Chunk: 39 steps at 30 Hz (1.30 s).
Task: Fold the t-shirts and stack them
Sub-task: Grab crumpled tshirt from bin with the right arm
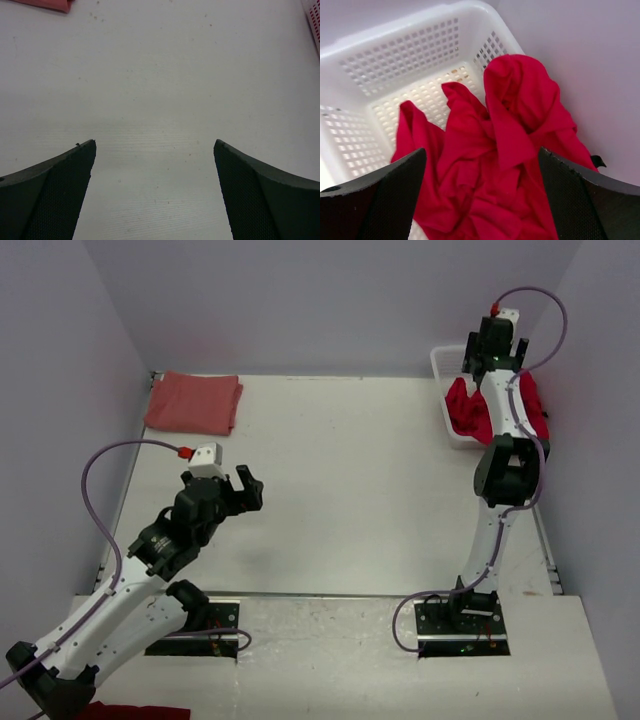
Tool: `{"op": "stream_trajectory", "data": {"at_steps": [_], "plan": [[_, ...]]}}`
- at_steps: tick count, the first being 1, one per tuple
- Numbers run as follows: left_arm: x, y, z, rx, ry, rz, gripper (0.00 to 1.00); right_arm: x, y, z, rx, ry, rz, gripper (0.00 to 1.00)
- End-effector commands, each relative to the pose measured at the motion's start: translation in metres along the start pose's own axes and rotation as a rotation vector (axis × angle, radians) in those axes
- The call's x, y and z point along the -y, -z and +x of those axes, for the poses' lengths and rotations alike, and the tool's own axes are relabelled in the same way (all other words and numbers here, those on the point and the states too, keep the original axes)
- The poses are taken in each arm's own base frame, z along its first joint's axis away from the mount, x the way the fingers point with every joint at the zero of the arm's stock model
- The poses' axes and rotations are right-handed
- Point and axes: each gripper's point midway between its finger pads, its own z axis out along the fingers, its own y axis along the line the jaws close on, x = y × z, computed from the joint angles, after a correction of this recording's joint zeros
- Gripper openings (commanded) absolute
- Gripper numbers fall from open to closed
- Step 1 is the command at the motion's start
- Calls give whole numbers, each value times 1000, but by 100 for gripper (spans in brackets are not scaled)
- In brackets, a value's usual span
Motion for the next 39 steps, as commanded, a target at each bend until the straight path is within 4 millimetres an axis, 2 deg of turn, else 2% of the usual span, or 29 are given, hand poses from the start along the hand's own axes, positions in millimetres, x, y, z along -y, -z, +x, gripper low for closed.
{"op": "stream_trajectory", "data": {"at_steps": [1, 7, 9, 15, 19, 22, 23, 24, 25, 27, 28, 29, 30, 31, 32, 34, 36, 37, 38, 39], "plan": [[4, -1, -3, 23, 27, 17, 100, 9, -23, 9, -9, 93, -12, 93], [8, 0, -11, 38, 7, 31, 100, 22, -60, 64, -110, 159, 9, 92], [10, -1, -9, 28, 4, 37, 100, 26, -66, 73, -126, 164, 9, 92], [9, 0, -5, 14, -6, 43, 100, 42, -86, 94, -147, 239, 88, 91], [3, 4, -9, 34, -12, 18, 100, 59, -98, 94, -140, 220, 131, 82], [2, 4, -8, 33, -15, 15, 100, 60, -101, 88, -132, 189, 131, 55], [1, 2, -5, 22, -17, 11, 100, 57, -100, 87, -131, 181, 116, 22], [1, 0, -2, 13, -16, 9, 100, 56, -99, 80, -119, 163, 117, 1], [2, 0, 0, 6, -13, 14, 100, 54, -95, 76, -113, 138, 113, 0], [3, -4, 6, -16, -8, 12, 100, 39, -86, 64, -85, 126, 79, 0], [4, -5, 9, -26, -4, 17, 100, 37, -75, 41, -30, 107, 76, 0], [4, -7, 13, -35, 4, 16, 100, 31, -66, 30, -6, 102, 64, 0], [4, -7, 14, -35, 9, 19, 100, 16, -53, 11, 33, 97, 30, 0], [4, -7, 15, -37, 15, 18, 100, 10, -41, -5, 66, 95, 20, 0], [4, -8, 17, -36, 22, 20, 100, 1, -13, -41, 132, 81, 1, 0], [2, -8, 19, -36, 24, 14, 100, -6, 20, -81, 220, 77, -15, 0], [1, -8, 19, -37, 26, 10, 100, -3, 76, -143, 370, 60, -9, 0], [2, -8, 19, -39, 26, 14, 100, -10, 101, -162, 427, 56, -24, 0], [2, -7, 19, -37, 33, 18, 100, -4, 143, -198, 528, 30, -31, 0], [2, -6, 19, -37, 37, 18, 100, 1, 164, -212, 568, 7, -40, 0]]}}
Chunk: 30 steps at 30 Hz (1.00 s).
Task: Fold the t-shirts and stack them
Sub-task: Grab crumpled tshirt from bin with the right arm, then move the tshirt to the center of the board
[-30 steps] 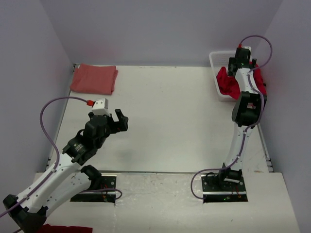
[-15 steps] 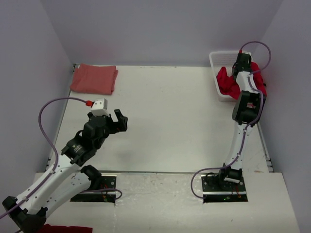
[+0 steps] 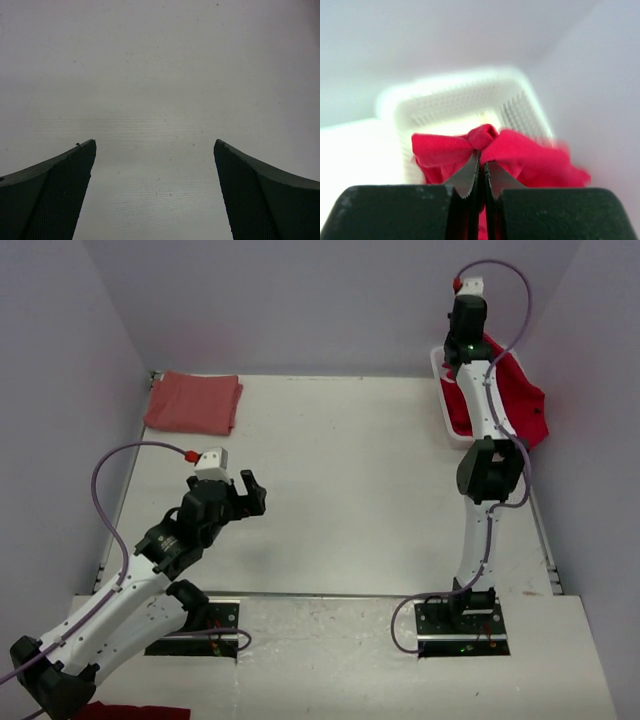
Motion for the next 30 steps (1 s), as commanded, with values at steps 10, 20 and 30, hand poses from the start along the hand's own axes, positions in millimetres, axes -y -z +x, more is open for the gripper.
{"op": "stream_trajectory", "data": {"at_steps": [10, 20, 30], "plan": [[-4, 5, -12, 47, 79, -40, 100, 138, 419, -296, 947, -200, -97, 0], [-6, 16, -30, 83, 69, -55, 100, 152, 543, -279, 1073, -137, -225, 0], [-9, 42, -53, 118, 68, -53, 98, 38, 539, -240, 972, -28, -577, 0]]}}
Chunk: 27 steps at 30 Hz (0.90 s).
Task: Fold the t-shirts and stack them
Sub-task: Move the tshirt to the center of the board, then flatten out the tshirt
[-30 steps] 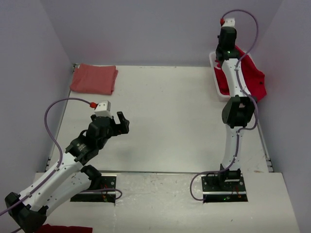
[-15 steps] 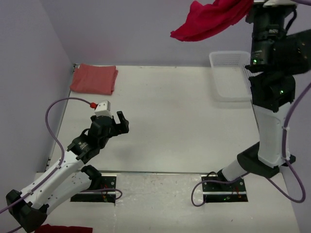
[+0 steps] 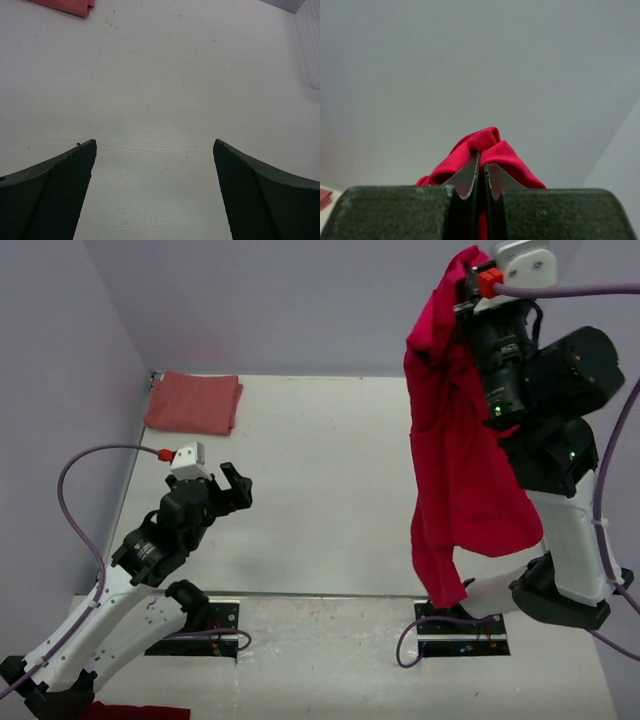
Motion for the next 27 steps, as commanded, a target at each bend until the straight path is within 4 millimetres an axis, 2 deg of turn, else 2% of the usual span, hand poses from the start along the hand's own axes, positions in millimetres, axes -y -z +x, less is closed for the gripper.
{"op": "stream_trajectory", "data": {"at_steps": [1, 2, 3, 4, 5, 6, 7, 8, 9, 10, 11, 12, 13, 15, 16, 17, 18, 19, 20, 21, 22, 23, 24, 26, 27], "plan": [[-3, 11, -16, 34, -1, -15, 98, -69, -20, 25, -40, -45, -209, 0], [-3, 12, -16, 36, 0, -16, 98, -91, -27, 37, -63, -57, -268, 0], [-3, 12, -17, 38, 1, -13, 98, -128, -43, 68, -123, -67, -322, 0], [-2, 14, -19, 39, 7, -10, 97, -149, -49, 85, -157, -73, -358, 0], [-2, 15, -18, 35, 6, -10, 97, -174, -54, 91, -157, -101, -438, 0], [-1, 16, -21, 37, 9, -4, 97, -198, -58, 110, -205, -129, -477, 0], [-1, 18, -23, 42, 17, -1, 97, -238, -68, 153, -290, -121, -517, 10], [-2, 20, -23, 39, 16, -5, 97, -249, -74, 154, -289, -148, -531, 26], [-2, 22, -24, 41, 19, -5, 97, -271, -71, 168, -334, -180, -591, 48], [-2, 24, -28, 51, 24, -4, 97, -291, -74, 195, -387, -174, -605, 63], [-4, 25, -27, 48, 19, -8, 96, -288, -78, 194, -388, -178, -579, 81], [-4, 25, -27, 48, 19, -11, 96, -272, -84, 204, -420, -149, -484, 90], [-4, 24, -26, 39, 7, -14, 97, -256, -82, 206, -438, -124, -425, 94], [0, 21, -17, 1, -16, 4, 96, -206, -81, 215, -483, -84, -271, 96], [2, 15, -11, -24, -39, 7, 96, -195, -69, 240, -554, -65, -238, 96], [8, 10, -9, -32, -47, 29, 95, -143, -62, 228, -549, -97, -135, 96], [13, 0, 7, -85, -77, 48, 93, -124, -49, 238, -604, -177, -66, 96], [22, -7, 7, -80, -71, 77, 92, -104, -34, 268, -688, -213, -25, 94], [29, -12, 13, -99, -75, 101, 90, -88, -17, 258, -692, -298, -3, 93], [37, -23, 28, -162, -89, 126, 85, -88, -7, 265, -716, -387, 12, 93], [43, -29, 33, -179, -90, 138, 82, -100, 14, 298, -796, -401, -11, 93], [52, -36, 33, -180, -84, 160, 80, -95, 23, 308, -813, -419, 13, 92], [58, -46, 43, -219, -96, 162, 77, -98, 37, 327, -861, -441, 37, 92], [70, -57, 43, -229, -99, 175, 75, -96, 52, 357, -944, -445, 83, 92], [76, -67, 44, -249, -114, 166, 75, -102, 60, 381, -1014, -451, 99, 92]]}}
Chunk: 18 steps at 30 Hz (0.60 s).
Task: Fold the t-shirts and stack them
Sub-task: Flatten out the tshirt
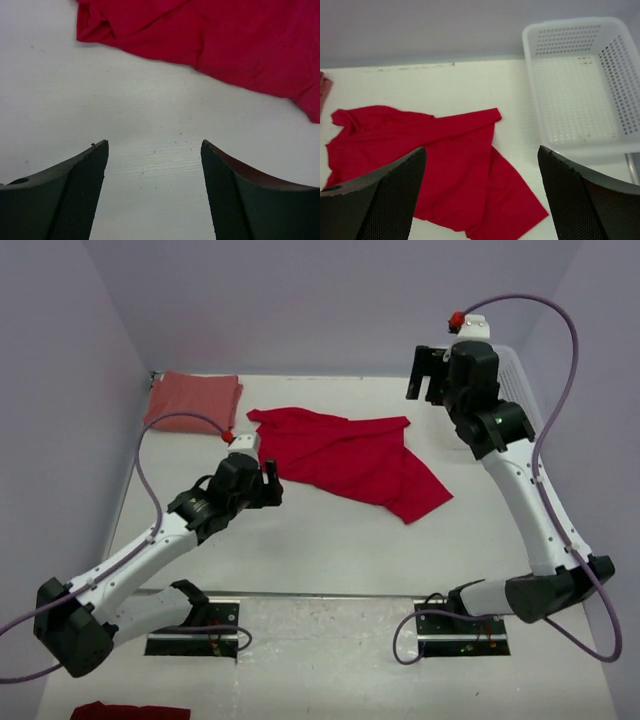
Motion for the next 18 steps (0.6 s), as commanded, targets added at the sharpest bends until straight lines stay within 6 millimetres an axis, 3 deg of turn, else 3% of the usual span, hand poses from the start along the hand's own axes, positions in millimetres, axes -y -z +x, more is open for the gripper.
{"op": "stream_trajectory", "data": {"at_steps": [1, 4, 5, 6, 7, 10, 11, 13, 14, 16, 17, 18], "plan": [[40, -14, -26, 34, -18, 108, 75, -19, -40, 85, -226, -109, 7, 92], [48, -28, -44, 48, -29, 73, 74, -9, -76, 131, -391, -225, -39, 91], [52, -31, -47, 47, -36, 73, 73, 0, -87, 138, -431, -274, -62, 91], [60, -40, -56, 42, -58, 71, 68, -20, -86, 145, -489, -310, -189, 89], [62, -46, -58, 31, -73, 61, 66, -25, -90, 155, -527, -315, -213, 88], [68, -71, -70, -8, -139, -11, 62, -37, -82, 164, -514, -269, -259, 83], [71, -72, -84, 3, -146, -32, 62, -37, -80, 163, -497, -252, -257, 83], [61, -104, -82, -62, -173, -101, 64, -33, -71, 162, -494, -249, -236, 83], [59, -103, -78, -79, -179, -110, 64, -33, -68, 160, -488, -250, -237, 83], [50, -128, -80, -129, -168, -126, 61, -33, -60, 165, -491, -244, -230, 82], [47, -134, -86, -129, -164, -135, 59, -36, -51, 156, -454, -246, -244, 82], [34, -149, -80, -160, -171, -170, 44, -39, -46, 155, -444, -242, -256, 82]]}}
